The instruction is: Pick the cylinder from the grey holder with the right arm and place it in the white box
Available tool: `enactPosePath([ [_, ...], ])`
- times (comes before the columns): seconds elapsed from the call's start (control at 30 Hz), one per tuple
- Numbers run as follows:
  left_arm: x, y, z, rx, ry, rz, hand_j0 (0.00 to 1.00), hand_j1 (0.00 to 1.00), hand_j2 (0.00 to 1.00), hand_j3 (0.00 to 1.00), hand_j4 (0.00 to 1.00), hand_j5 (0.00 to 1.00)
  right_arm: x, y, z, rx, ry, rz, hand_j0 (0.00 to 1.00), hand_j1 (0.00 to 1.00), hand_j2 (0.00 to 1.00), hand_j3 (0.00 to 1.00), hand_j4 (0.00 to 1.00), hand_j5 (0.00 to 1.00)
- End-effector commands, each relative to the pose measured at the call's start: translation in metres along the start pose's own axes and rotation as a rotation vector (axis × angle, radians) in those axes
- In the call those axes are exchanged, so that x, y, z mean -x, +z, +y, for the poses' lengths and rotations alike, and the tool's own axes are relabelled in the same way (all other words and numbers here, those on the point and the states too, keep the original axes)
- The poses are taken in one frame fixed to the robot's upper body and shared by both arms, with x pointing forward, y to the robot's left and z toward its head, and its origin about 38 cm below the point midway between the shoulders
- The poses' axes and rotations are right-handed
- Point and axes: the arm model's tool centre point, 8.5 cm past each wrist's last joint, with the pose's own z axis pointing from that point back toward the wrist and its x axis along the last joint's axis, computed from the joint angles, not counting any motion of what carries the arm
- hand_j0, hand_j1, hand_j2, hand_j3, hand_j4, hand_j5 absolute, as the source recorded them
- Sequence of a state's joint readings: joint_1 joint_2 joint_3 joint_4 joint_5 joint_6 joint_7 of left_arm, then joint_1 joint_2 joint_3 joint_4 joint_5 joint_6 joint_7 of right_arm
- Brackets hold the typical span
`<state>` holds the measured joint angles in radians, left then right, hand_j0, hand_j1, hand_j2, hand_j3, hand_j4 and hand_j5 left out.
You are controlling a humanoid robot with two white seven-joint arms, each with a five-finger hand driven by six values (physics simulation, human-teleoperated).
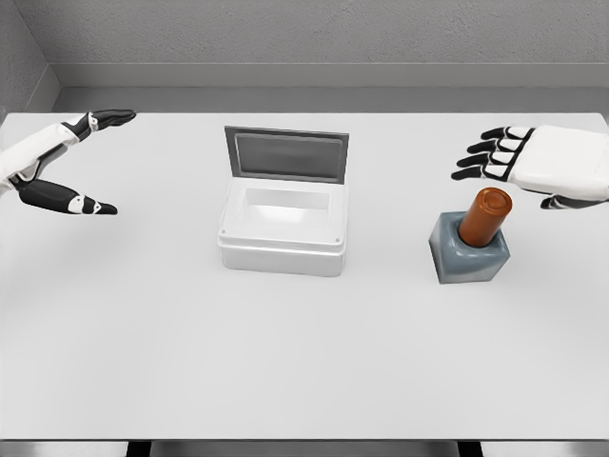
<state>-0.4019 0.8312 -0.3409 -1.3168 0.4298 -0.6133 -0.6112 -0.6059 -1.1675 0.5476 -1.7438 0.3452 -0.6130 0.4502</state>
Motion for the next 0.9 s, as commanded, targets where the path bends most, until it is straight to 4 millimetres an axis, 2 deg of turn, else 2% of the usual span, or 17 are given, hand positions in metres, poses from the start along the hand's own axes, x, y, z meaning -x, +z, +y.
enactPosePath([
  [0.0, 0.000, 0.000, 0.001, -0.005, 0.007, -0.003, 1.00, 1.00, 1.00, 1.00, 1.00, 1.00, 0.000, 0.001, -0.002, 0.006, -0.006, 0.000, 1.00, 1.00, 1.00, 1.00, 1.00, 1.00],
  [0.27, 0.000, 0.000, 0.003, -0.019, 0.017, -0.007, 1.00, 1.00, 1.00, 1.00, 1.00, 1.00, 0.007, 0.004, -0.001, -0.026, -0.007, 0.020, 1.00, 1.00, 1.00, 1.00, 1.00, 1.00],
  [0.37, 0.009, -0.003, 0.006, -0.059, 0.155, 0.063, 1.00, 1.00, 1.00, 1.00, 1.00, 1.00, 0.007, 0.006, 0.000, -0.056, -0.034, 0.012, 1.00, 1.00, 1.00, 1.00, 1.00, 1.00],
  [0.43, 0.011, -0.006, 0.006, -0.061, 0.173, 0.071, 1.00, 1.00, 1.00, 1.00, 1.00, 1.00, 0.013, 0.007, 0.005, -0.054, -0.058, 0.024, 1.00, 1.00, 1.00, 1.00, 1.00, 1.00],
  [0.53, 0.019, -0.011, -0.001, -0.060, 0.251, 0.128, 1.00, 1.00, 1.00, 1.00, 1.00, 1.00, 0.013, 0.007, 0.002, -0.019, -0.062, 0.022, 1.00, 1.00, 1.00, 1.00, 1.00, 1.00],
  [0.6, 0.022, -0.013, 0.002, -0.086, 0.354, 0.158, 1.00, 1.00, 1.00, 1.00, 1.00, 1.00, 0.013, 0.009, 0.000, -0.024, -0.084, 0.012, 1.00, 1.00, 1.00, 1.00, 1.00, 1.00],
  [0.63, 0.024, -0.014, 0.001, -0.086, 0.364, 0.160, 1.00, 1.00, 1.00, 1.00, 1.00, 1.00, 0.011, 0.010, 0.004, -0.064, -0.116, -0.008, 1.00, 1.00, 1.00, 1.00, 1.00, 1.00],
  [0.67, 0.026, -0.016, -0.002, -0.083, 0.387, 0.178, 1.00, 1.00, 1.00, 1.00, 1.00, 1.00, 0.013, 0.011, 0.000, -0.032, -0.160, -0.023, 1.00, 1.00, 1.00, 1.00, 1.00, 1.00],
  [0.87, 0.029, -0.025, -0.011, -0.085, 0.455, 0.178, 1.00, 1.00, 1.00, 1.00, 1.00, 1.00, 0.013, -0.001, -0.003, -0.007, -0.159, -0.036, 1.00, 1.00, 1.00, 1.00, 1.00, 1.00],
])
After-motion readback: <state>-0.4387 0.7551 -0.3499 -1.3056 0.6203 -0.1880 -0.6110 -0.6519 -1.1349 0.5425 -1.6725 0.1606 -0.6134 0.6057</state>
